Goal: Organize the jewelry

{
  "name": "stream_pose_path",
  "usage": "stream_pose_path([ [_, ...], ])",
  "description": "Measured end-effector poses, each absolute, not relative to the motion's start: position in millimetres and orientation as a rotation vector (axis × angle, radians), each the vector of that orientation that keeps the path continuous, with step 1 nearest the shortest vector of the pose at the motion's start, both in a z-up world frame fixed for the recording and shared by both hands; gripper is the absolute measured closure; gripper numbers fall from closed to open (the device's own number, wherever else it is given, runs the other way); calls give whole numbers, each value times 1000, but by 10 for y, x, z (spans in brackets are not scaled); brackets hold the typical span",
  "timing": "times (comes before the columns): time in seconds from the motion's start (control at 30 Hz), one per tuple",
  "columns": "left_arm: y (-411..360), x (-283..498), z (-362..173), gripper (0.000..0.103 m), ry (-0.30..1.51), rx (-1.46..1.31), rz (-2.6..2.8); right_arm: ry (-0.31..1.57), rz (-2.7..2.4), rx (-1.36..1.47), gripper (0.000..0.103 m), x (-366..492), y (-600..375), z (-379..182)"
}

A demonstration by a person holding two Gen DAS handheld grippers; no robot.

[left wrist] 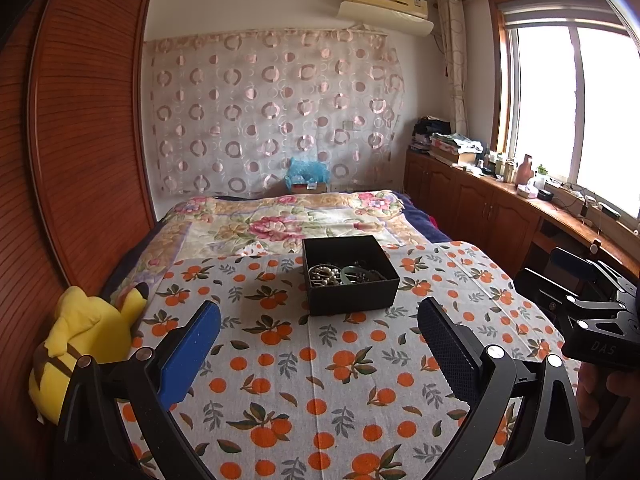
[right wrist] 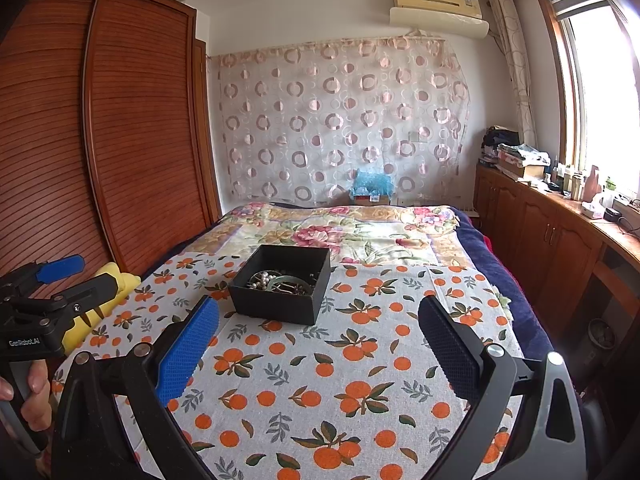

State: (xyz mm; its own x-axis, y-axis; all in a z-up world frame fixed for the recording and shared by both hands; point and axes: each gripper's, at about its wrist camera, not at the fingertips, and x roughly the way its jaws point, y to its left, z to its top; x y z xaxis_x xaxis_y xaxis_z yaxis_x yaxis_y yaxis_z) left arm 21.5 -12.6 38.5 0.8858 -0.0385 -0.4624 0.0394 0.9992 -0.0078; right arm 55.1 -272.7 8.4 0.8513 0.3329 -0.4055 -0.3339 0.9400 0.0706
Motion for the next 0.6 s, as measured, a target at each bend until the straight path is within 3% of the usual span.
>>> stream_pose_path([
  [0.6,-141,195,409,8,473,-1,-41,426,352,0,3,547,-2709,85],
])
